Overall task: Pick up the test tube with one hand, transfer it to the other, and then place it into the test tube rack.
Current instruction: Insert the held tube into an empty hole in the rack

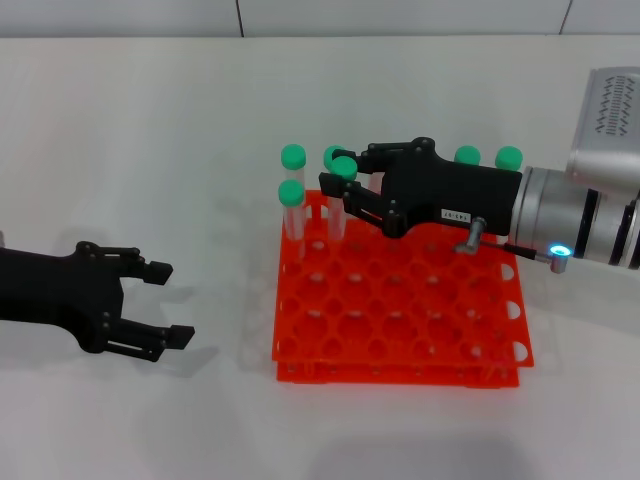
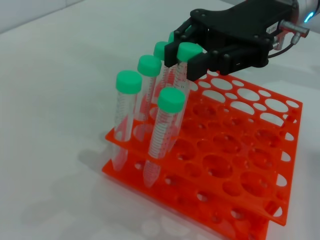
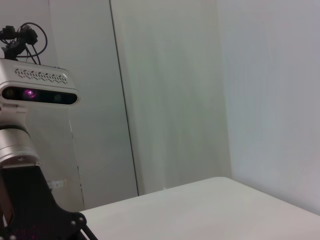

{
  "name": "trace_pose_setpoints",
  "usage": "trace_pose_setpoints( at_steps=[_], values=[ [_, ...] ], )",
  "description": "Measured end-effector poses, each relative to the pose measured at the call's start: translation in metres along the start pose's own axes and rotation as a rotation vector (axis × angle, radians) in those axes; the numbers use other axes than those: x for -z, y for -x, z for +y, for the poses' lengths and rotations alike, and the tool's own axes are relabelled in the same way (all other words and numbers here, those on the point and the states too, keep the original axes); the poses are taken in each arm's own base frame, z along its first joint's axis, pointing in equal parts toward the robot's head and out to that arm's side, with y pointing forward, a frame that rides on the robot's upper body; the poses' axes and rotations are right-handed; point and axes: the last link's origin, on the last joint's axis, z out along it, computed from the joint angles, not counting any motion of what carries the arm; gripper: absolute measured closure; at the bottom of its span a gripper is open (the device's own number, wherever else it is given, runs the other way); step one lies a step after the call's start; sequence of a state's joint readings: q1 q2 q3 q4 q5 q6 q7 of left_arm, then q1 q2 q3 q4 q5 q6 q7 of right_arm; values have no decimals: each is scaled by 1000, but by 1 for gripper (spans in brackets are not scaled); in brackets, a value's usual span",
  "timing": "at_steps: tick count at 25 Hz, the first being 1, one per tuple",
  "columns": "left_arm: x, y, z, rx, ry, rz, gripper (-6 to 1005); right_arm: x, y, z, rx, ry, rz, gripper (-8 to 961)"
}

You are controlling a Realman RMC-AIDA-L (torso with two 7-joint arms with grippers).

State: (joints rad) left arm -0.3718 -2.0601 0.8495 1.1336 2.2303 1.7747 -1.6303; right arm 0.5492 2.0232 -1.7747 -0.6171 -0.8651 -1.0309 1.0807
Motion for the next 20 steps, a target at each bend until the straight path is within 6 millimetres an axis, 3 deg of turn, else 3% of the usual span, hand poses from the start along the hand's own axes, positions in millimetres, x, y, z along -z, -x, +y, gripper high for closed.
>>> trace_pose_setpoints(
  at_steps=[20],
  values=[
    [0, -3, -2, -11, -3, 1, 118, 2, -1, -2, 30, -14, -3, 687]
  ],
)
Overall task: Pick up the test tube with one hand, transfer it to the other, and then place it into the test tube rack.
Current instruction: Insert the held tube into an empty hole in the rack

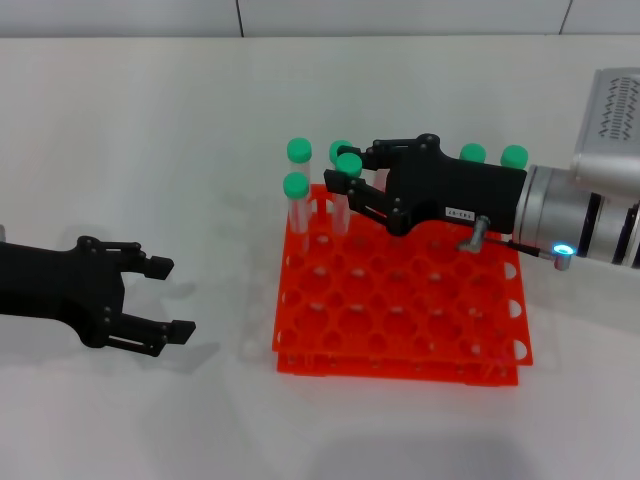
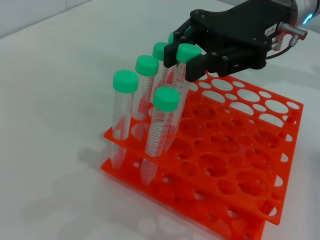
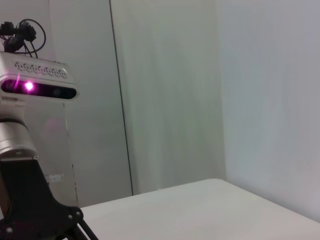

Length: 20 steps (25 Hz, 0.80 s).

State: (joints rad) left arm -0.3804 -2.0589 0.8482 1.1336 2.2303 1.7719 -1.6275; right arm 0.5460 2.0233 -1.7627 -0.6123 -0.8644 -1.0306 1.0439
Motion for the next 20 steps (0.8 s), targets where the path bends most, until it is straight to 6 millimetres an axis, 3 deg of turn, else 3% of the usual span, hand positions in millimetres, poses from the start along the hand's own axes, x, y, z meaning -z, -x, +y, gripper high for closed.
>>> trace_pose_setpoints(
  at_steps=[20],
  values=[
    [-1, 0, 0, 1, 1, 3, 117, 2, -4, 1, 22, -8, 2, 687]
  ],
)
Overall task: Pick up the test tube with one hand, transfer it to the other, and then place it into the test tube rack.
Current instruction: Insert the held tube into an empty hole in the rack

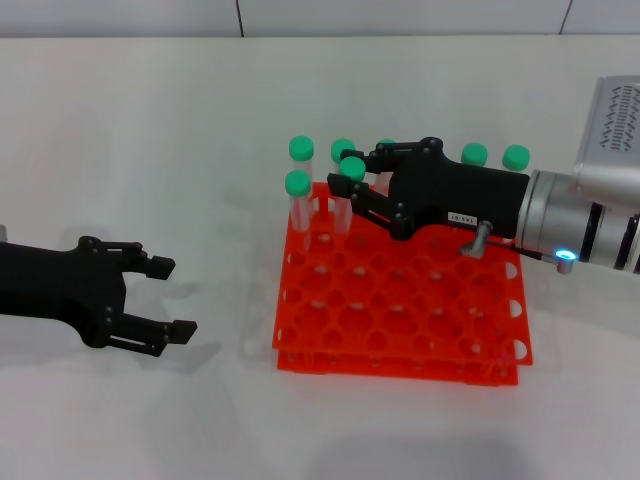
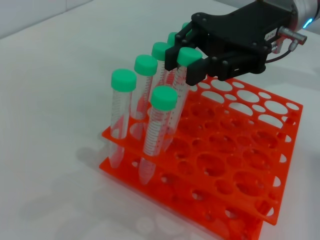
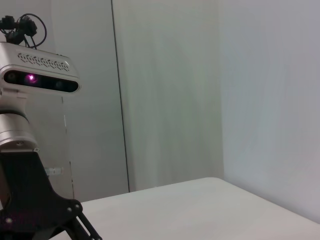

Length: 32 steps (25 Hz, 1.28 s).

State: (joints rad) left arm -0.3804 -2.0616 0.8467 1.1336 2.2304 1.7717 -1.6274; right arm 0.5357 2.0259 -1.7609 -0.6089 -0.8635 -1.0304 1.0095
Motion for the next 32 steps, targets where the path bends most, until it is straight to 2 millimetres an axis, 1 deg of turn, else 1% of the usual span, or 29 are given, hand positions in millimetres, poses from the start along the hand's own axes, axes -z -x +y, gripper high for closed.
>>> trace_pose_setpoints(
  at_steps=[19, 32],
  values=[
    [0, 0, 0, -2, -1, 0, 117, -3, 4, -1, -37, 17, 4, 688],
    [0, 0, 0, -8, -3, 1, 117, -3, 4, 0, -33, 20, 7, 657]
  ],
)
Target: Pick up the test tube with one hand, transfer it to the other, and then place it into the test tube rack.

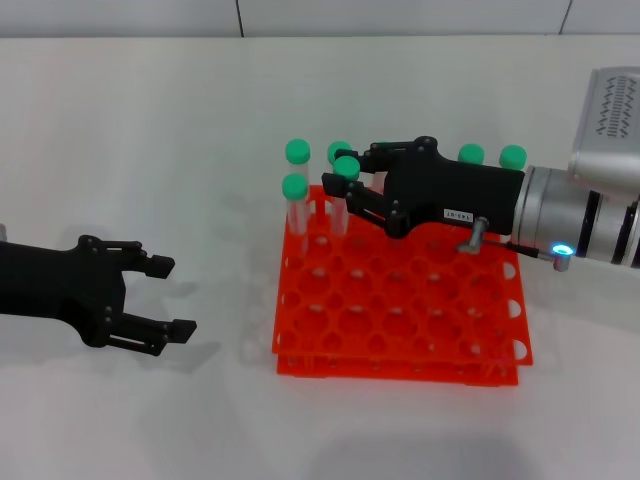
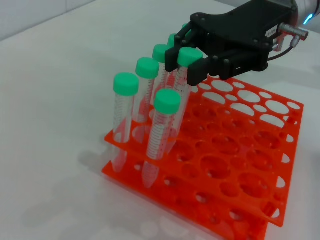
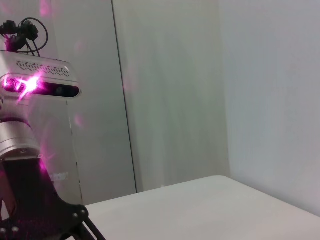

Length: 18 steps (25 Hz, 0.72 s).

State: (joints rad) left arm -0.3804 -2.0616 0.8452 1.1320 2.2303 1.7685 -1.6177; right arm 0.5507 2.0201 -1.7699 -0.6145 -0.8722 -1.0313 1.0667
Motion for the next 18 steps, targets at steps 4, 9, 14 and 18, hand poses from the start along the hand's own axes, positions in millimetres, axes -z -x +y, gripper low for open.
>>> trace_pose_setpoints(
  at_steps=[4, 9, 14, 18],
  values=[
    [0, 0, 0, -1, 0, 0, 117, 0, 0, 0, 0, 1, 1, 647],
    [0, 0, 0, -1, 1, 1, 117, 0, 1, 0, 2, 4, -1, 635],
    [-1, 0, 0, -1, 1, 1, 117, 0, 2, 1, 4, 13, -5, 623],
    [-1, 0, 0, -1, 1, 1, 117, 0, 2, 1, 4, 13, -8, 576]
  ],
)
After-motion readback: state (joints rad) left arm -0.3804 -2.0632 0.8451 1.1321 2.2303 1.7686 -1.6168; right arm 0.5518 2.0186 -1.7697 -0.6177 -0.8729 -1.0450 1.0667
